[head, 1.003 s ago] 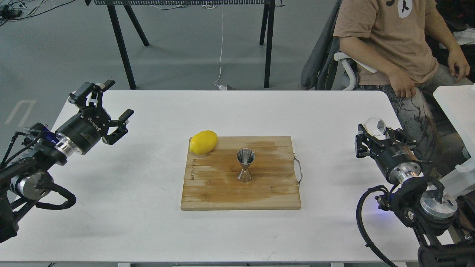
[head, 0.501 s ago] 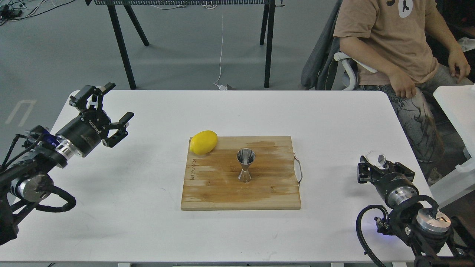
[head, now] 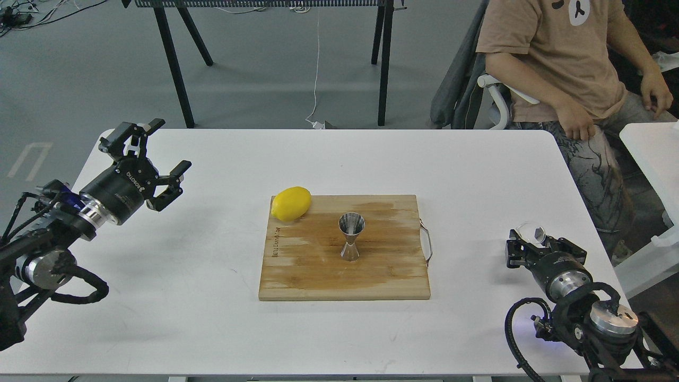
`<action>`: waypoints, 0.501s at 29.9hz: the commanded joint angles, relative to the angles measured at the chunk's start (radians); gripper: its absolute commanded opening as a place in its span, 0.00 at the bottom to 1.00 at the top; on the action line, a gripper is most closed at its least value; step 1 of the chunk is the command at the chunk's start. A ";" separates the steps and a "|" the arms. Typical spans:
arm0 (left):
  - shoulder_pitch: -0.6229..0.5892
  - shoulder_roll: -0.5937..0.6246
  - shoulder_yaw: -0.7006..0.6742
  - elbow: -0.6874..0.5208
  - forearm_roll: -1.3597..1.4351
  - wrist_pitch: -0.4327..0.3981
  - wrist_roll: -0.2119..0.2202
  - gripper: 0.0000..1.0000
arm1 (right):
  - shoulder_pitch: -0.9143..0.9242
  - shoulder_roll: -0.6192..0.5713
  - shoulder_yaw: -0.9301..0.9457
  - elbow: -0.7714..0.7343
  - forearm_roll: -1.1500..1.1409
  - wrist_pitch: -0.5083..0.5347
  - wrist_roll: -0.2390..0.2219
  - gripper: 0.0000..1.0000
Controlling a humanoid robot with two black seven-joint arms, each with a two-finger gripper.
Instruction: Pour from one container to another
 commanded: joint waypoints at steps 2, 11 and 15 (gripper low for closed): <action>0.001 0.000 0.000 0.005 -0.001 0.000 0.000 0.99 | 0.003 0.000 -0.032 0.000 0.000 0.000 -0.002 0.48; 0.001 0.000 0.000 0.005 -0.001 0.000 0.000 0.99 | 0.003 0.002 -0.041 -0.011 0.000 0.006 -0.002 0.51; 0.001 0.000 0.000 0.006 -0.001 0.000 0.000 0.99 | 0.005 0.002 -0.041 -0.011 0.000 0.006 -0.002 0.53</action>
